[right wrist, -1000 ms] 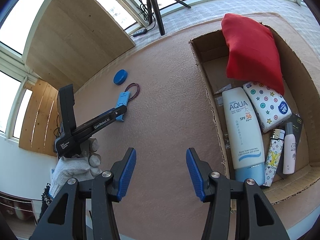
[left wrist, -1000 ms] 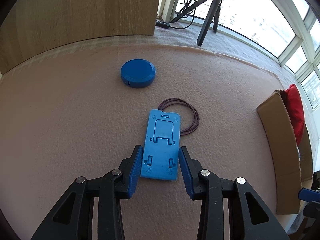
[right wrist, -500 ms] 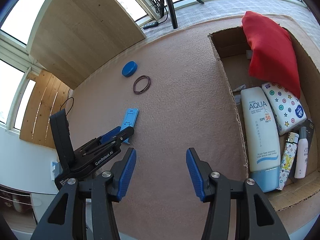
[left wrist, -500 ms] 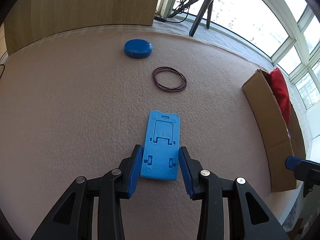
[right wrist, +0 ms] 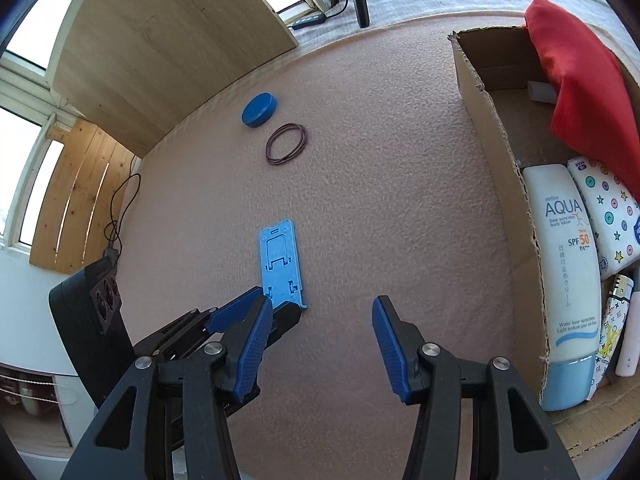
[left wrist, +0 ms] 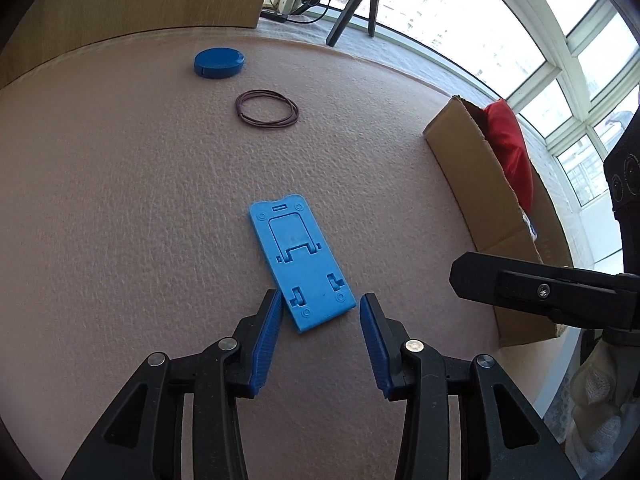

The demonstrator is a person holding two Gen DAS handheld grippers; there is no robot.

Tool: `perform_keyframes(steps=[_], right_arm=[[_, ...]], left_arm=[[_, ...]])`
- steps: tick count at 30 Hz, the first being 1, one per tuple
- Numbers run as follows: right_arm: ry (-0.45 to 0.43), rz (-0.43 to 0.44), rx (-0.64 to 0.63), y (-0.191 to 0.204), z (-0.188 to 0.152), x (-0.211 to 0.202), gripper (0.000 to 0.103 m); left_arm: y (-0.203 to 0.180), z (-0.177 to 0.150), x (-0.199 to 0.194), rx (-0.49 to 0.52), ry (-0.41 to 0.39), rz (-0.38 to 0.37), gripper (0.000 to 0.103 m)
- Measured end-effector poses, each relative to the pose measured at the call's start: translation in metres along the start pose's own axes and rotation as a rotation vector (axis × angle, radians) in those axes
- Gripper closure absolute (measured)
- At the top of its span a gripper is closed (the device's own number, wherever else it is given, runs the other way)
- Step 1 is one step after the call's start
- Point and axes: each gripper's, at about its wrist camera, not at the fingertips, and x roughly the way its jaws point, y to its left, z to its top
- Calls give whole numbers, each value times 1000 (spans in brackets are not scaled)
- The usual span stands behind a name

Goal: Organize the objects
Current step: 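Lift the phone stand with the left tool while the right tool grasps it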

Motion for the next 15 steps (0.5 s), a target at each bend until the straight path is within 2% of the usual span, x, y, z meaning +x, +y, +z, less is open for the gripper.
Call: perform_keyframes(steps=[9, 15], right_arm=[[54, -33, -96, 21, 22, 37, 55], [106, -53, -127, 32, 27, 62, 73]], left_arm=[[9, 4, 0, -29, -11, -32, 60], [17, 7, 0, -61, -11, -66, 60]])
